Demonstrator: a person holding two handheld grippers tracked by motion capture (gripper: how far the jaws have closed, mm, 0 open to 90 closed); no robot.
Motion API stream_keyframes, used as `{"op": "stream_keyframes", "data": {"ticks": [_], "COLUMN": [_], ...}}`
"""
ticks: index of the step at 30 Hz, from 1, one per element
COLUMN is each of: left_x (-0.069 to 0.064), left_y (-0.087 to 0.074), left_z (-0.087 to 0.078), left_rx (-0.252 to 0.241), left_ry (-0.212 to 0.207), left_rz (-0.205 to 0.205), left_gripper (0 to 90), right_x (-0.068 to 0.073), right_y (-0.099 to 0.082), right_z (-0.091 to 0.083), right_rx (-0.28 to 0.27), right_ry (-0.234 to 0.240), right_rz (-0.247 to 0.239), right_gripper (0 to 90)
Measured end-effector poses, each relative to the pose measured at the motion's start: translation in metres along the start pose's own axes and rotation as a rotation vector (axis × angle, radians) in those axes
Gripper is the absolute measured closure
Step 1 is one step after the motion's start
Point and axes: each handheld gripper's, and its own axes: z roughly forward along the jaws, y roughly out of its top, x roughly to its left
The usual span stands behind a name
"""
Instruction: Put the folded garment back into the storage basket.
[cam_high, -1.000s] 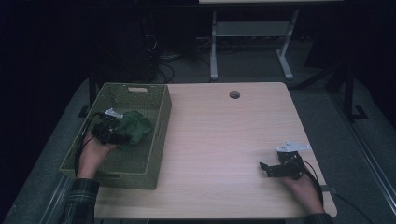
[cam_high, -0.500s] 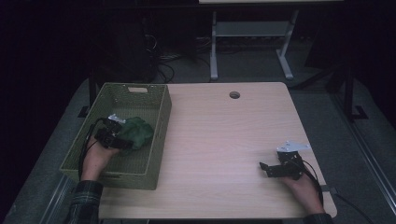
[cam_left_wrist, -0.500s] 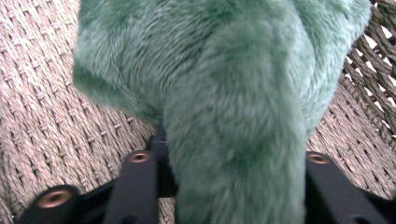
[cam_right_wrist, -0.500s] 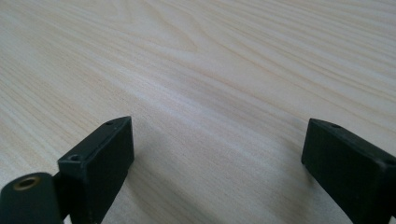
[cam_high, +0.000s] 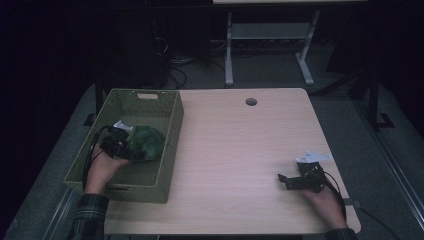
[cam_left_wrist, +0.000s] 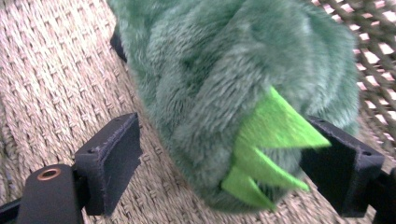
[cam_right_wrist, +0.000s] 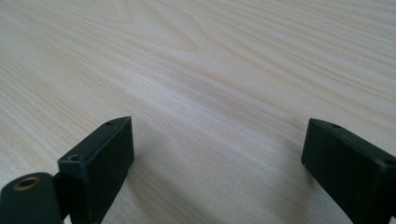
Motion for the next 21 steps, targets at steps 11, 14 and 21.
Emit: {"op": "stream_keyframes", "data": {"ticks": [11, 14, 21], "left_x": [-0.015, -0.024, -0.052], "left_y": [0.023, 0.031, 0.055], "left_z": [-0.038, -0.042, -0.045], "left_rx": [-0.083, -0.102, -0.146], "left_ry": [-0.016, -0.038, -0.088], "left_rz": [0.025, 0.021, 0.062], "left_gripper": [15.7, 16.3, 16.3], "right_x": [0.0, 0.0, 0.0], "right_y": [0.0, 0.0, 0.0], "right_z": [0.0, 0.0, 0.0], "right_rx": [0.0, 0.0, 0.0], "right_ry": [0.0, 0.0, 0.0], "right_rz": [0.0, 0.0, 0.001], "right_gripper": [8.9, 8.9, 8.9]}}
